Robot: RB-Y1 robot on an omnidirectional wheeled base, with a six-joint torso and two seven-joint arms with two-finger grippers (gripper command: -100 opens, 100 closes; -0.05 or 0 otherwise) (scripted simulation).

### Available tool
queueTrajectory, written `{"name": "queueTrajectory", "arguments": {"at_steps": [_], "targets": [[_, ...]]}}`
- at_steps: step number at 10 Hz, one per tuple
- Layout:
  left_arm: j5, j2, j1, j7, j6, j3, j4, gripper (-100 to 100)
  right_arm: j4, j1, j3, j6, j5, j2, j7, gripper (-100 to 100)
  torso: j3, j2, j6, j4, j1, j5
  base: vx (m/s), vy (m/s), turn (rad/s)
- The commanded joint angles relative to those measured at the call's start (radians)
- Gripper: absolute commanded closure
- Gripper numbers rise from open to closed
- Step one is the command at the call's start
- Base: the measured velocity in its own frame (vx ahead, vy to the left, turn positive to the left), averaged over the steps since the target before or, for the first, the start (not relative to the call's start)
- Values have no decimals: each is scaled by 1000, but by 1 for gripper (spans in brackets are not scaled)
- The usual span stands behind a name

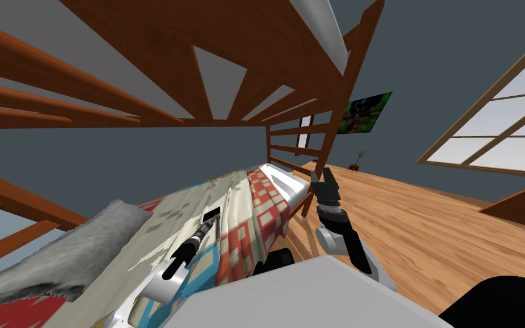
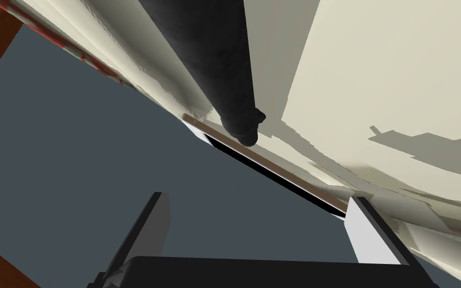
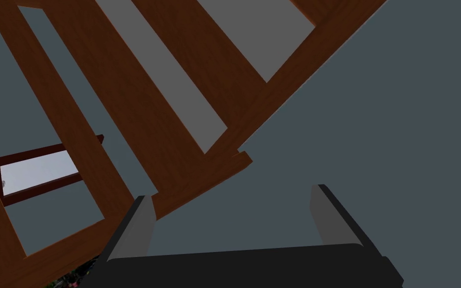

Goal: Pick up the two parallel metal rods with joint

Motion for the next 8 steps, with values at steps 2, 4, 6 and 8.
{"name": "queueTrajectory", "arguments": {"at_steps": [2, 4, 6, 8], "targets": [[57, 77, 59, -3, 58, -11, -80, -100, 0, 0, 0, 0, 0, 0, 0, 0, 0, 0, 0, 0, 0, 0, 90, 10, -30], [81, 116, 81, -3, 81, -17, -112, -100, 0, 0, 0, 0, 0, 0, 0, 0, -1, -1, 0, 0, 0, 0, 83, 17, -27], [131, 183, 125, -4, 127, -28, -175, -100, 0, 0, 0, 0, 0, 0, 0, 0, 1, 1, 0, 0, -1, 0, 67, -7, -35], [156, 219, 148, -4, 151, -33, -206, -100, 0, 0, 0, 0, 0, 0, 0, 0, 0, 1, 0, 0, -1, 0, 62, -1, -22]]}}
